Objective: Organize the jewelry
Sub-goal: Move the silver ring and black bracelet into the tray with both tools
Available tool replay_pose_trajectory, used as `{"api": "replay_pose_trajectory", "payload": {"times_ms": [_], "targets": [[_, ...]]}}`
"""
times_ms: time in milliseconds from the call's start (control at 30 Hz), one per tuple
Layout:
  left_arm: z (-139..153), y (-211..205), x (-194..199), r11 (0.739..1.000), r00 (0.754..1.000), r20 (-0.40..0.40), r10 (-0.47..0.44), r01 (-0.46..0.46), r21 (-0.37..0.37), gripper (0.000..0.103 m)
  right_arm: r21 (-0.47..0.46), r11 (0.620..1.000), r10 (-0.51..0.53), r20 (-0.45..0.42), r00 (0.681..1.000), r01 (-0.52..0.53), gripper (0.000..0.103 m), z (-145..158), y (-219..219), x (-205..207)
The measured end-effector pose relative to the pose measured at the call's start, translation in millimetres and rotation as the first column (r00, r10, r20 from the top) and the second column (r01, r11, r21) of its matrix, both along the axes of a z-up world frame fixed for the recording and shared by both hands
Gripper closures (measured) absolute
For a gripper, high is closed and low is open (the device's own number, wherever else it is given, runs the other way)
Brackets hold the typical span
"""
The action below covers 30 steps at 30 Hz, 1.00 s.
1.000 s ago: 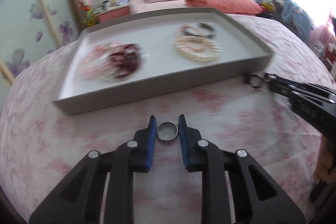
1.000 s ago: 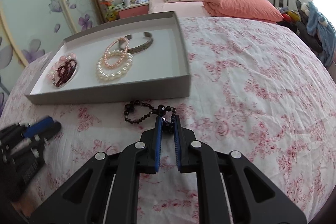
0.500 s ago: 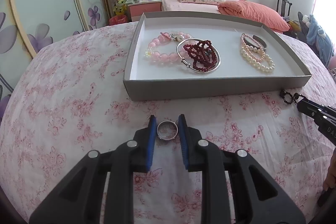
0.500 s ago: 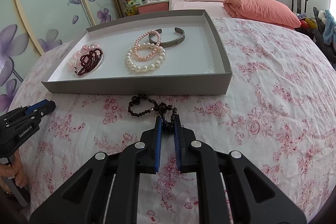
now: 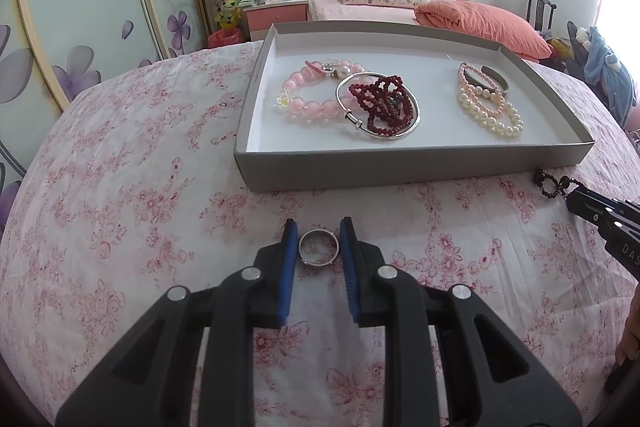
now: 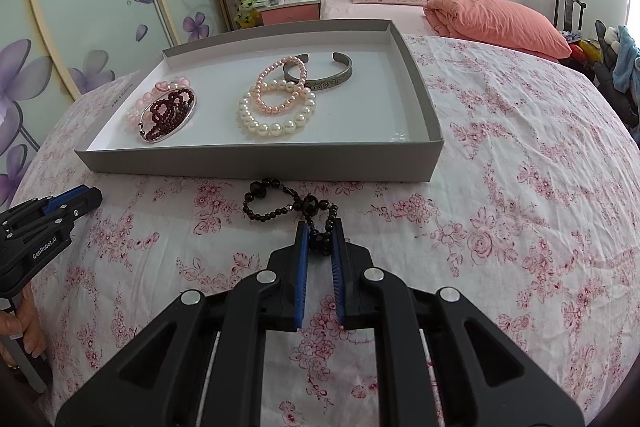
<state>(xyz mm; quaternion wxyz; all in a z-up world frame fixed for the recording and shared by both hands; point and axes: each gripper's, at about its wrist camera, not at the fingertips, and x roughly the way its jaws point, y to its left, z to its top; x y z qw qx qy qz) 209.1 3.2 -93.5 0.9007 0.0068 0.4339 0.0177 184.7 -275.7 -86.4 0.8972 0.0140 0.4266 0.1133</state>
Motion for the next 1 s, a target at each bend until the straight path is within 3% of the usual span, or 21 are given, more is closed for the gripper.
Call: {"api": "replay_pose_trajectory", "payload": {"times_ms": [1000], "targets": [[0.3, -0.3, -0.8, 1.0, 1.0, 0.0, 0.0, 0.0, 0.002, 0.081, 0.004, 1.0, 0.0, -0.001, 1.0, 0.0, 0.091, -0.6, 1.3, 0.4]]}}
